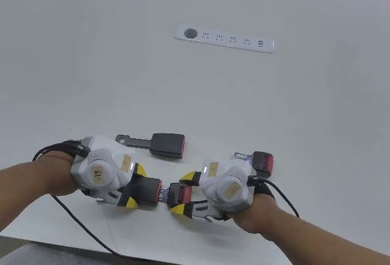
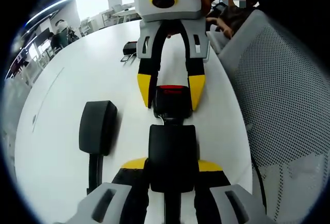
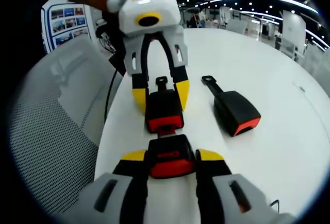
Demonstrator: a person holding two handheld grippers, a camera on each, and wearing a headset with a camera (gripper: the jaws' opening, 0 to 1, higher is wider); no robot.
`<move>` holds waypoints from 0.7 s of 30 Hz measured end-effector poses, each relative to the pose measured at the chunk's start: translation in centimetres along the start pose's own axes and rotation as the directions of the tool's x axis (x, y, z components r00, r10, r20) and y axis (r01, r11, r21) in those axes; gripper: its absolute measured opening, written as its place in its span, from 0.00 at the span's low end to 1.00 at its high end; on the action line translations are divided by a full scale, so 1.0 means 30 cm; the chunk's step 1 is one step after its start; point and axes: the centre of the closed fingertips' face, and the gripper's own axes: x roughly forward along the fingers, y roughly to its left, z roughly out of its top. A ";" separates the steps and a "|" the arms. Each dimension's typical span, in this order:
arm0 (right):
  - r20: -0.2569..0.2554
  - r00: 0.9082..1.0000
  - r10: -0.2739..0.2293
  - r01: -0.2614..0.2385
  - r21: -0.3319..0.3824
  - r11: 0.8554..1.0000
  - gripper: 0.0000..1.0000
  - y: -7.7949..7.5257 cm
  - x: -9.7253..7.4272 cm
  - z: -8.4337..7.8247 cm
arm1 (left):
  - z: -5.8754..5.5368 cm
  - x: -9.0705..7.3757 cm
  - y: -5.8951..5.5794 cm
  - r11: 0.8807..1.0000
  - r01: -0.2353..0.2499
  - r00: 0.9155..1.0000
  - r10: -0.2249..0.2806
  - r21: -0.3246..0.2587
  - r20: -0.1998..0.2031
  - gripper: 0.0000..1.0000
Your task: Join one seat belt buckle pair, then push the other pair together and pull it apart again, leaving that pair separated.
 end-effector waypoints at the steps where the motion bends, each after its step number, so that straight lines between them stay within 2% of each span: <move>1: -0.002 1.000 0.000 0.000 0.001 1.000 0.35 0.002 0.005 0.004 | 0.000 0.000 0.000 1.000 0.000 1.000 0.000 0.001 -0.001 0.34; 5: -0.009 1.000 -0.009 0.009 0.006 1.000 0.35 0.012 0.037 0.030 | 0.003 0.001 -0.001 1.000 0.006 1.000 -0.005 0.014 -0.020 0.34; 12: -0.033 0.999 -0.012 0.012 -0.001 1.000 0.35 0.014 0.028 0.023 | 0.003 -0.002 -0.006 1.000 0.008 1.000 -0.007 0.017 -0.025 0.35; 17: -0.027 0.999 -0.017 0.017 0.001 1.000 0.35 0.017 0.025 0.022 | 0.001 -0.004 -0.006 1.000 0.007 1.000 -0.007 0.010 -0.015 0.35; 21: -0.007 1.000 -0.027 0.027 0.015 1.000 0.35 0.017 0.023 0.020 | 0.000 -0.007 -0.006 1.000 0.006 1.000 -0.006 -0.001 0.007 0.35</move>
